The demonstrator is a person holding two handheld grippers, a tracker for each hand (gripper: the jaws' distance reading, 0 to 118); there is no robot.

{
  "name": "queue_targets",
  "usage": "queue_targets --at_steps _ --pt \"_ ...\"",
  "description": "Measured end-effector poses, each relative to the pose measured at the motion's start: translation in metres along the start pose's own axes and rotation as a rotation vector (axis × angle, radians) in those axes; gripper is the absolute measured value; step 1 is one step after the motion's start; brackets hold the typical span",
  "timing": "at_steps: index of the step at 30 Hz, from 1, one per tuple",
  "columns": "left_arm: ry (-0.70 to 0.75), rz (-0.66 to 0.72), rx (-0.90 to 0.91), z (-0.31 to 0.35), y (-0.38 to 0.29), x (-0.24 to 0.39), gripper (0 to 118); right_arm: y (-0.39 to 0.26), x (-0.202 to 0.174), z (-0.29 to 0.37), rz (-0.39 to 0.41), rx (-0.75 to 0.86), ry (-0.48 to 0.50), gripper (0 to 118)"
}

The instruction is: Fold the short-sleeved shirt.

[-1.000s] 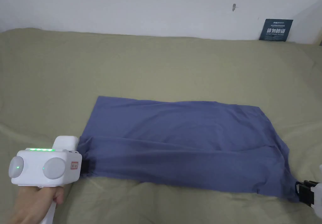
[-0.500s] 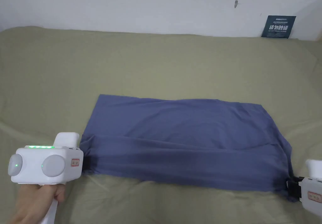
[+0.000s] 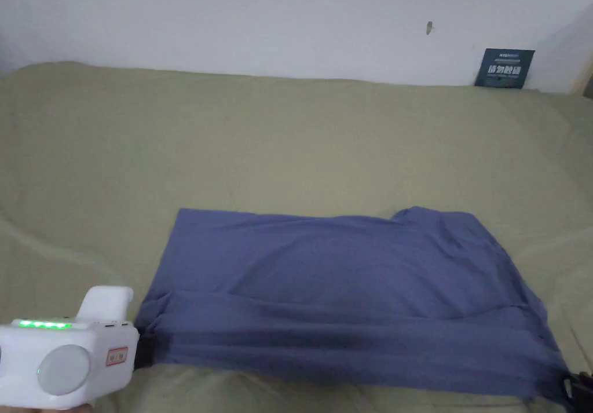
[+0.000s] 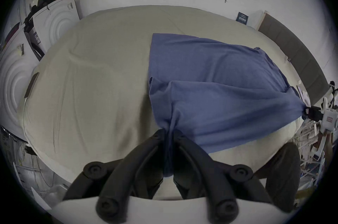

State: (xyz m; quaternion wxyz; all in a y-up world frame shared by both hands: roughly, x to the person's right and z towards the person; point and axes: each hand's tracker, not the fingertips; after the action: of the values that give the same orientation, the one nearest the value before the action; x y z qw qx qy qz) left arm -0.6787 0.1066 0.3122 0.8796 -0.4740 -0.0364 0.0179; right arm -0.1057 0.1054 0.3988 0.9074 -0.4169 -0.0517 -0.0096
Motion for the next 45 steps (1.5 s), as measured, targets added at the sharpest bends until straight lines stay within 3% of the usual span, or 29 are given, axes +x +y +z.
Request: queue_targets --at_steps 13,14,15,16,17,18,21,22,23,24,25,26,30,31,32,33,36,37,42,43,45 --pt "0.01 0.001 -0.039 -0.002 -0.023 -0.011 9 -0.037 -0.008 -0.001 -0.023 -0.077 0.039 4" --pt "-0.02 0.009 -0.037 -0.002 -0.022 -0.013 21 -0.035 -0.008 -0.001 -0.023 -0.083 0.038 11" --pt "-0.066 0.024 0.011 0.002 -0.021 -0.014 56 -0.031 -0.01 0.001 -0.021 -0.08 0.013 36" --pt "-0.052 0.034 -0.001 0.003 -0.017 -0.014 111 -0.026 -0.009 0.001 -0.014 -0.082 -0.002 88" --pt "-0.052 0.043 -0.001 0.003 -0.01 -0.014 118 -0.017 -0.007 0.002 -0.012 -0.079 0.013 112" --pt "-0.037 0.049 0.071 0.009 -0.002 -0.013 118 -0.008 -0.007 0.004 -0.017 -0.045 0.036 118" --pt "-0.024 0.011 0.086 0.007 0.034 -0.005 116 0.035 -0.012 0.004 -0.011 0.03 0.057 108" --pt "-0.023 0.007 0.103 0.003 0.046 -0.002 109 0.049 -0.015 -0.001 -0.01 0.056 0.052 95" --pt "-0.023 0.002 0.104 -0.004 0.062 0.002 91 0.063 -0.018 -0.006 -0.007 0.083 0.05 72" --pt "-0.02 -0.005 0.115 -0.011 0.076 0.006 61 0.077 -0.018 -0.015 -0.001 0.099 0.058 38" --pt "-0.022 -0.01 0.124 -0.02 0.09 0.009 4 0.09 -0.02 -0.024 0.0 0.104 0.057 0" --pt "-0.015 -0.022 0.125 -0.031 0.104 0.012 0 0.102 -0.024 -0.036 -0.002 0.107 0.045 0" --pt "0.023 -0.017 0.112 -0.075 0.155 0.019 0 0.137 -0.019 -0.087 -0.01 0.089 0.059 0" --pt "0.023 -0.018 0.101 -0.088 0.167 0.02 10 0.143 -0.017 -0.099 0.002 0.08 0.049 0" --pt "0.03 -0.009 0.087 -0.099 0.176 0.019 38 0.151 -0.015 -0.108 0.015 0.064 0.032 0" --pt "0.039 -0.003 0.074 -0.11 0.184 0.018 80 0.155 -0.012 -0.118 0.019 0.052 0.018 0" --pt "0.112 0.006 0.006 -0.146 0.2 0.017 114 0.166 -0.005 -0.148 0.033 0.023 0.015 0" --pt "0.129 0.006 0.014 -0.154 0.202 0.017 118 0.169 -0.003 -0.157 0.034 0.011 0.01 0" --pt "0.154 -0.018 -0.055 -0.185 0.205 0.02 115 0.172 0.003 -0.175 0.036 -0.025 -0.019 0" --pt "0.137 -0.023 -0.066 -0.187 0.204 0.019 96 0.174 0.006 -0.177 0.032 -0.024 -0.021 0" --pt "0.099 -0.021 -0.043 -0.178 0.2 0.022 83 0.177 0.016 -0.185 0.026 -0.037 -0.018 0"
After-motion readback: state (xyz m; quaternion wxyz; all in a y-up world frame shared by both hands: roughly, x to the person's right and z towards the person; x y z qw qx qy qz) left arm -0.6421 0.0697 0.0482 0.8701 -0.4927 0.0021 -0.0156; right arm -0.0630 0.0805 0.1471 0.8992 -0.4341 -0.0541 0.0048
